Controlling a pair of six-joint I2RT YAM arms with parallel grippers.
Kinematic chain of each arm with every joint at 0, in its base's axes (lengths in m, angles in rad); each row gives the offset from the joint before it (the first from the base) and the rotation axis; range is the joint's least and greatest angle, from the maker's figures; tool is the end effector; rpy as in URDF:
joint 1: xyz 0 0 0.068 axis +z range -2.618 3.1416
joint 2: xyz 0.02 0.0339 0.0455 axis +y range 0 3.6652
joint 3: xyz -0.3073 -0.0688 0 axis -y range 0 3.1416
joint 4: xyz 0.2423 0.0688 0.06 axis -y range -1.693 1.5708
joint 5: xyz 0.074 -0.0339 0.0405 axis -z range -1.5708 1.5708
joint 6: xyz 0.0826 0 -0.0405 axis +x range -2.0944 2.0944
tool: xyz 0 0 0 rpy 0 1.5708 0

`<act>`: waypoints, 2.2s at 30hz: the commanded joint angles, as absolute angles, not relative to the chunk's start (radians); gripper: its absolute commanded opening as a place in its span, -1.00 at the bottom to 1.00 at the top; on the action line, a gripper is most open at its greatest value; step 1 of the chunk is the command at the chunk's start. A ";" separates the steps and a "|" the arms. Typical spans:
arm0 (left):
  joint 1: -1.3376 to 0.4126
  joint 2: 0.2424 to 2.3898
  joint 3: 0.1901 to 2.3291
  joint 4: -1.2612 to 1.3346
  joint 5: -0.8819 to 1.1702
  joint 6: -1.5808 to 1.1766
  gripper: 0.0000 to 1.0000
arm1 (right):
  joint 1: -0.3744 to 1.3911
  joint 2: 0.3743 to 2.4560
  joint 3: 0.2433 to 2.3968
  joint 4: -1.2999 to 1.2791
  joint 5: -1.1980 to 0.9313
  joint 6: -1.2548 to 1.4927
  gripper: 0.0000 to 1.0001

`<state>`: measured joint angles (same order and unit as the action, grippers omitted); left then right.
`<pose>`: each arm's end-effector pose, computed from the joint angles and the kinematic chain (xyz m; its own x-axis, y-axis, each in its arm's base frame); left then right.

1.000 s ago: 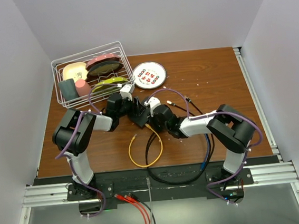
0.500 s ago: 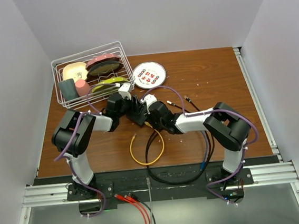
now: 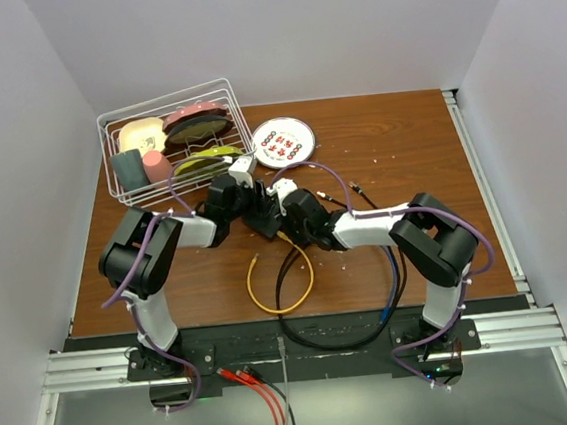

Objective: Insert the plug into the switch port

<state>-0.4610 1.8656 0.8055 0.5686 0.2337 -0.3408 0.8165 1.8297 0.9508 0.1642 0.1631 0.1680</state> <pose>0.3642 -0.2023 0.1526 -0.6041 -0.0630 -0.7944 0.4389 0.8057 -0.3977 0.2953 0.2946 0.1603 -0.5487 -0.3430 -0.7624 -0.5511 0.8342 0.0214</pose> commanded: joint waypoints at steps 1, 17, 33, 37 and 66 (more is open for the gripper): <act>-0.612 1.876 0.749 0.164 0.589 -0.419 -0.65 | 0.811 1.901 1.031 0.226 0.115 0.232 -1.00; -0.508 1.804 0.931 -0.054 0.359 -0.364 0.60 | 0.851 1.882 0.942 0.146 -0.017 0.287 -0.75; -0.488 1.591 1.058 -0.284 0.130 -0.342 0.69 | 0.894 1.694 0.920 -0.051 0.167 0.345 0.25; -0.488 1.514 1.052 -0.291 0.117 -0.350 0.69 | 0.894 1.609 0.922 -0.075 0.190 0.362 0.53; -0.491 1.296 0.933 -0.130 0.210 -0.431 0.79 | 0.767 1.591 0.930 -0.204 0.287 0.604 0.58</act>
<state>-0.4858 1.3136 0.9421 -0.2039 0.1799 -0.4278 0.7685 1.5505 0.9215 -0.2153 0.3527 0.5083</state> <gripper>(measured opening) 0.886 0.834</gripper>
